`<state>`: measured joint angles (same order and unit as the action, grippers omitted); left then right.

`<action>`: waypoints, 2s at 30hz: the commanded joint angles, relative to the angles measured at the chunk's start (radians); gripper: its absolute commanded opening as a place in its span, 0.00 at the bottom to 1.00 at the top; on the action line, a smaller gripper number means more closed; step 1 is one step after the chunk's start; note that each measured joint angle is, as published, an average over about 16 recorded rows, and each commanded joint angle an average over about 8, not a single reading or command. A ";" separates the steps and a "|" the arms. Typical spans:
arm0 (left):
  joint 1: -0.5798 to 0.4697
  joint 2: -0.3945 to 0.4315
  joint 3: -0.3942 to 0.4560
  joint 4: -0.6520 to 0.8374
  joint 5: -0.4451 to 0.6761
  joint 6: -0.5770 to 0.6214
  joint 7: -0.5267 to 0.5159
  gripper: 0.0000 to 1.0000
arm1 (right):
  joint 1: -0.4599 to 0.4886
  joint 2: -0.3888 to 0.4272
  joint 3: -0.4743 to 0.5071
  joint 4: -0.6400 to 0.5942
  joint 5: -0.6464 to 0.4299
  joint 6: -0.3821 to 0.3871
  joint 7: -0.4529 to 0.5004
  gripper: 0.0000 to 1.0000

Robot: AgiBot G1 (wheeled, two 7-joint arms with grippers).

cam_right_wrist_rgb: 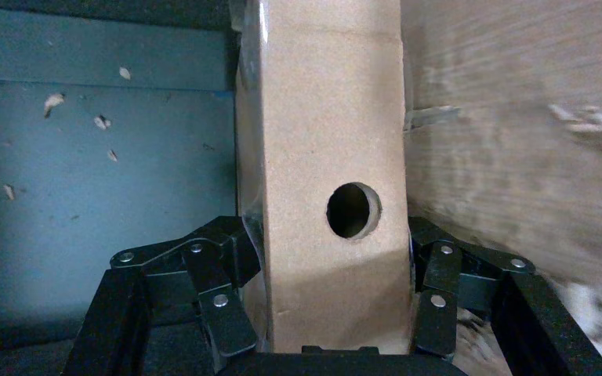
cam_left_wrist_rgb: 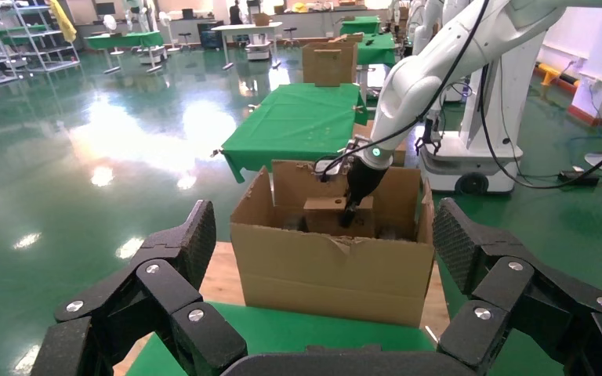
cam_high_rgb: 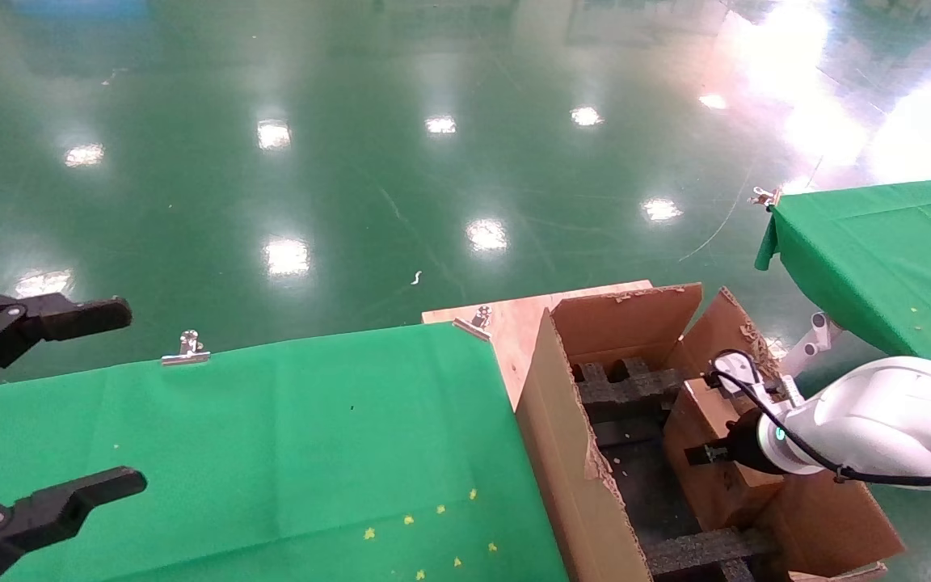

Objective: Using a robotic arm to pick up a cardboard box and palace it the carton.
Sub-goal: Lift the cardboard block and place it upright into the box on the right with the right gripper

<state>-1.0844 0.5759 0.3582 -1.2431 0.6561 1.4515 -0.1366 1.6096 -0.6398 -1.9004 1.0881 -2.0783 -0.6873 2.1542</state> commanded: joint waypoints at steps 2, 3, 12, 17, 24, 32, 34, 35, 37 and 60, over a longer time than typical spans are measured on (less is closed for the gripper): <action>0.000 0.000 0.000 0.000 0.000 0.000 0.000 1.00 | -0.020 -0.022 -0.004 -0.053 0.039 0.024 -0.044 0.00; 0.000 0.000 0.000 0.000 0.000 0.000 0.000 1.00 | -0.025 -0.028 -0.004 -0.067 0.055 0.030 -0.063 0.00; 0.000 0.000 0.000 0.000 0.000 0.000 0.000 1.00 | -0.076 -0.078 0.001 -0.198 0.217 0.058 -0.254 0.00; 0.000 0.000 0.000 0.000 0.000 0.000 0.000 1.00 | -0.091 -0.101 0.013 -0.264 0.291 0.060 -0.351 0.28; 0.000 0.000 0.000 0.000 0.000 0.000 0.000 1.00 | -0.102 -0.115 0.021 -0.304 0.330 0.067 -0.396 1.00; 0.000 0.000 0.000 0.000 0.000 0.000 0.000 1.00 | -0.094 -0.110 0.021 -0.296 0.321 0.067 -0.390 1.00; 0.000 0.000 0.000 0.000 0.000 0.000 0.000 1.00 | -0.090 -0.109 0.021 -0.295 0.318 0.067 -0.392 1.00; 0.000 0.000 0.000 0.000 0.000 0.000 0.000 1.00 | -0.087 -0.108 0.022 -0.294 0.317 0.067 -0.392 1.00; 0.000 0.000 0.000 0.000 0.000 0.000 0.000 1.00 | -0.081 -0.105 0.022 -0.291 0.314 0.067 -0.392 1.00; 0.000 0.000 0.000 0.000 0.000 0.000 0.000 1.00 | 0.064 0.001 0.030 -0.090 0.183 0.031 -0.263 1.00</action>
<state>-1.0842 0.5758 0.3583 -1.2428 0.6559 1.4512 -0.1365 1.6863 -0.6347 -1.8631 1.0090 -1.8961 -0.6511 1.8850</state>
